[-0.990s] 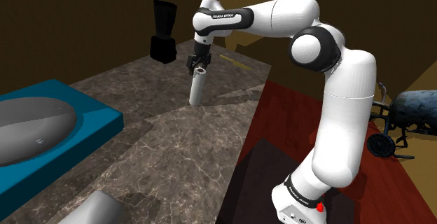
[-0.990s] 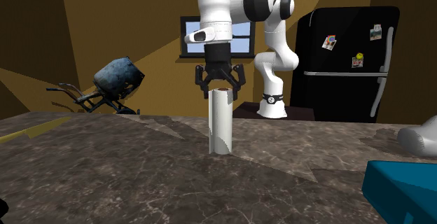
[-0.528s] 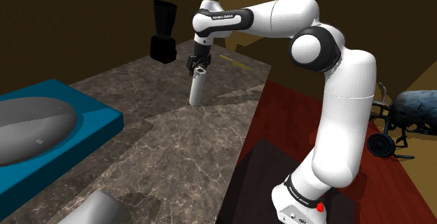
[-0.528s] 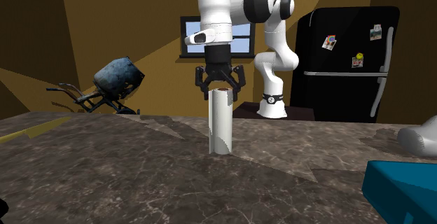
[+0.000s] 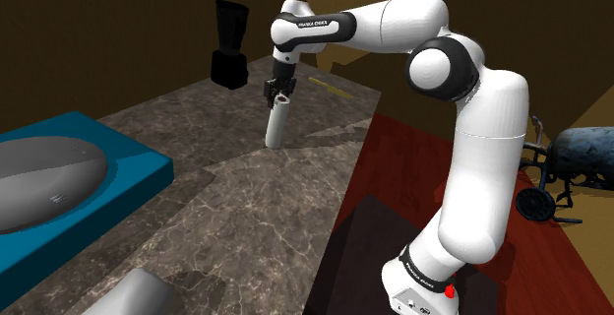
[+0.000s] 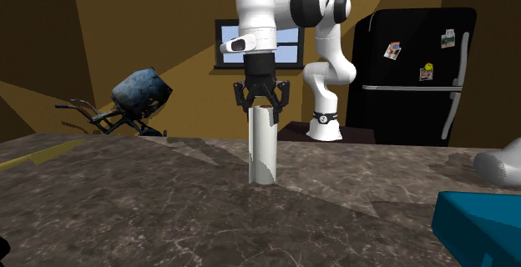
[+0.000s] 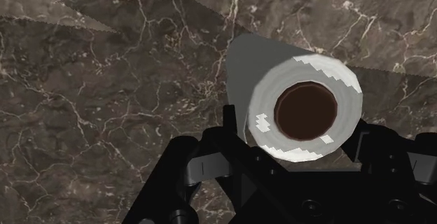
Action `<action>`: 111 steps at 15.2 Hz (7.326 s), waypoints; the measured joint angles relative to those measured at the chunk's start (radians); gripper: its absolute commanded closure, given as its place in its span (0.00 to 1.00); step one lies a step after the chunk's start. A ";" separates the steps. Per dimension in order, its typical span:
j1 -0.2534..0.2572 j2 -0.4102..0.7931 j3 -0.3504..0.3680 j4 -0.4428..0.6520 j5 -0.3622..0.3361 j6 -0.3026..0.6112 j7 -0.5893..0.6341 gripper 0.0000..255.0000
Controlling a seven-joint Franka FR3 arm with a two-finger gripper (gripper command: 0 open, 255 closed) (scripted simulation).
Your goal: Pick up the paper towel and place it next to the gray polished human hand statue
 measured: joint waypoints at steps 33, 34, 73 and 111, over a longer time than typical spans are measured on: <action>-0.010 0.025 -0.001 0.444 -0.002 -0.419 0.020 1.00; -0.010 0.028 -0.001 0.462 -0.002 -0.433 0.021 1.00; 0.328 -0.595 0.274 -0.118 0.024 -0.437 0.628 1.00; 0.484 -0.631 0.491 -0.398 0.072 -0.159 0.964 1.00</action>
